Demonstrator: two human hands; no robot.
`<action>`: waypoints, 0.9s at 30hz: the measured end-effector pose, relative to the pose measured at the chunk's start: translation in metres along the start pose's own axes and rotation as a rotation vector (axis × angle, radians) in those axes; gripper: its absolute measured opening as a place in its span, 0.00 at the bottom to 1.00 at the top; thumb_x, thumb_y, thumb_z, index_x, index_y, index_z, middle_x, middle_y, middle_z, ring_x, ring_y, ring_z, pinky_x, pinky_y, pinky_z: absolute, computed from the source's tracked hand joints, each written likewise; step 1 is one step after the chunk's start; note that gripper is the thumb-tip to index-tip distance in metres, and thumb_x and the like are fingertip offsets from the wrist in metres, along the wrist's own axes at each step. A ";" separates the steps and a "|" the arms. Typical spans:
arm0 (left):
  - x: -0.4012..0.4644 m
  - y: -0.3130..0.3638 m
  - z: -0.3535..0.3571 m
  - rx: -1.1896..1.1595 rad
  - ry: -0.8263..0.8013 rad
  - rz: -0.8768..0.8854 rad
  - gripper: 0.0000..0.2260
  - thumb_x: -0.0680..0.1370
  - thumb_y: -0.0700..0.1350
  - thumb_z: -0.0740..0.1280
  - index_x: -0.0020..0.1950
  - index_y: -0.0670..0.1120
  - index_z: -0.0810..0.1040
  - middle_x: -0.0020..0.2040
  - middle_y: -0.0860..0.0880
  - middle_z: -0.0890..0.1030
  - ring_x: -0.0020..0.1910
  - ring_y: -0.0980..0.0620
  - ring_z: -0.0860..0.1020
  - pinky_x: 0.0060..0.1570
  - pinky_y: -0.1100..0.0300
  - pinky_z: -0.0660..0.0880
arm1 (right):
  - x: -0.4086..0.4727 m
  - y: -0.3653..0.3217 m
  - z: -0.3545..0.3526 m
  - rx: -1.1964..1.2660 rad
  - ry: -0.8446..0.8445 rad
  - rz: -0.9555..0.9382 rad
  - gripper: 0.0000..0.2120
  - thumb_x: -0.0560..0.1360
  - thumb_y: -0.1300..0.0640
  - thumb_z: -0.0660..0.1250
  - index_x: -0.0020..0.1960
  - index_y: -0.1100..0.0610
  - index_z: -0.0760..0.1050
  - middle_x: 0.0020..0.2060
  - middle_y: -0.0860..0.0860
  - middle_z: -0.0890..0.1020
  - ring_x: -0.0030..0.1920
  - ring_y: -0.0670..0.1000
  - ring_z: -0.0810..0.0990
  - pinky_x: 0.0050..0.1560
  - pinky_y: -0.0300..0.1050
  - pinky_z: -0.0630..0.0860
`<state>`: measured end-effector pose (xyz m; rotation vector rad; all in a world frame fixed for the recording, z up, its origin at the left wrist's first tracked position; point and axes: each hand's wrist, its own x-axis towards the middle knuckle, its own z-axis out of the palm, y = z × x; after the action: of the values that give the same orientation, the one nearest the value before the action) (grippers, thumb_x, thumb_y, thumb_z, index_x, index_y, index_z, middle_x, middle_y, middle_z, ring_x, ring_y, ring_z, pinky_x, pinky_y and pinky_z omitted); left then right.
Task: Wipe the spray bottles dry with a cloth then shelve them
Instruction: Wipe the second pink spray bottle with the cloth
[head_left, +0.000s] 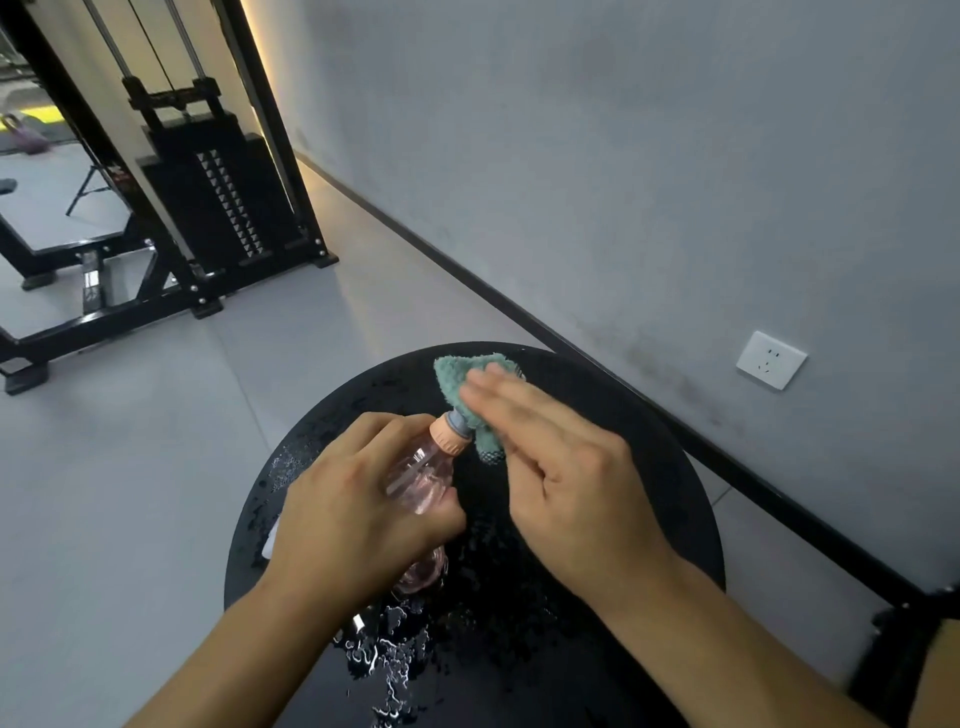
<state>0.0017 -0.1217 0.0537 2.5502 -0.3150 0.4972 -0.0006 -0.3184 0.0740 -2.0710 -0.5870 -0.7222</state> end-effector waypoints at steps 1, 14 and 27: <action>0.000 0.000 0.000 0.000 -0.001 0.001 0.28 0.64 0.61 0.72 0.64 0.64 0.77 0.56 0.66 0.77 0.48 0.56 0.80 0.43 0.52 0.80 | 0.000 0.003 -0.001 0.000 -0.003 0.000 0.23 0.76 0.75 0.65 0.68 0.60 0.78 0.67 0.51 0.79 0.70 0.45 0.74 0.69 0.46 0.73; -0.001 0.007 -0.002 -0.034 0.000 -0.003 0.26 0.65 0.61 0.72 0.63 0.64 0.77 0.54 0.65 0.77 0.48 0.58 0.78 0.42 0.54 0.78 | 0.008 0.013 -0.010 -0.002 0.093 0.156 0.22 0.77 0.72 0.65 0.68 0.57 0.78 0.65 0.48 0.80 0.67 0.40 0.75 0.66 0.40 0.74; 0.003 0.009 -0.008 -0.348 0.004 -0.201 0.26 0.64 0.69 0.81 0.56 0.65 0.77 0.54 0.60 0.83 0.50 0.60 0.82 0.49 0.58 0.77 | 0.013 0.018 -0.022 0.023 0.229 0.286 0.18 0.78 0.69 0.67 0.65 0.55 0.80 0.61 0.43 0.81 0.62 0.34 0.76 0.63 0.29 0.71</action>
<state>-0.0007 -0.1251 0.0647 2.2116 -0.1276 0.3384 0.0143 -0.3444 0.0827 -1.9623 -0.1657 -0.7648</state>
